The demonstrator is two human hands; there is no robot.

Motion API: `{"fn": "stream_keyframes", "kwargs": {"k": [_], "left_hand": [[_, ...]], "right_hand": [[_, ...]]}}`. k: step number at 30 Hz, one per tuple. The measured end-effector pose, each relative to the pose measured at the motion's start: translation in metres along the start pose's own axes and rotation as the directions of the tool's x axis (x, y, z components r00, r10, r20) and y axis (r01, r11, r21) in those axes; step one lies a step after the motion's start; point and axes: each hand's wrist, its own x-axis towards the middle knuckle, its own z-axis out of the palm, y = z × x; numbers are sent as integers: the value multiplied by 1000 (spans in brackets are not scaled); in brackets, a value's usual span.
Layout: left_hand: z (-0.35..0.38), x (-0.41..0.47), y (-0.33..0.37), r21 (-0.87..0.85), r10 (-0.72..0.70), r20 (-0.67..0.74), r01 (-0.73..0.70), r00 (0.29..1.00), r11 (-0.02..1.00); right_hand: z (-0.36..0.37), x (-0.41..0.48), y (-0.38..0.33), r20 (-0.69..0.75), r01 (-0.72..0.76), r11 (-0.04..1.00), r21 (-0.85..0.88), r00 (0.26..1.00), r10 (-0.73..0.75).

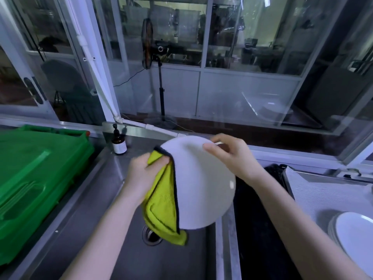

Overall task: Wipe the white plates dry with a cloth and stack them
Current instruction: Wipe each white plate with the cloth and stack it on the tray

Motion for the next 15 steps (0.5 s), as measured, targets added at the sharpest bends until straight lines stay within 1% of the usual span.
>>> {"fn": "stream_keyframes", "kwargs": {"k": [1,2,3,4,6,7,8,9,10,11,12,13,14,15], "left_hand": [[2,2,4,64,57,73,-62,996,996],[5,4,6,119,103,150,-122,983,985],[7,5,6,162,127,222,-165,967,973],[9,7,6,189,123,276,-179,953,965],[6,9,3,179,70,309,-131,948,975],[4,8,0,139,32,281,-74,959,987],[2,8,-5,81,-4,215,-13,977,997],[2,4,-9,10,-61,125,60,990,998],[4,0,-15,-70,-138,26,140,990,988],[7,-6,-21,-170,-229,-62,216,971,961],[11,-11,-26,-273,-320,-126,277,939,921],[13,-14,-31,-348,-397,-155,326,904,879],[13,-15,-34,-383,-442,-162,357,882,852],[11,-14,-35,-389,-459,-156,373,875,843]], "right_hand": [[-1,4,0,92,50,991,-123,995,-39],[0,7,0,167,90,975,-202,984,-56],[4,8,1,205,117,967,-228,976,-70],[7,8,1,213,138,961,-238,973,-87],[9,5,6,162,145,968,-207,980,-112],[10,2,9,114,117,978,-170,989,-98],[11,-2,12,48,64,992,-106,997,-59],[13,-7,15,-38,-10,1000,-6,999,9],[21,-13,18,-151,-88,989,123,983,106],[31,-19,21,-270,-159,952,262,935,231],[43,-25,21,-361,-215,892,398,857,367],[55,-30,21,-400,-253,830,497,782,478],[62,-33,23,-398,-280,790,545,743,538],[65,-35,26,-378,-301,795,528,755,536]]}}
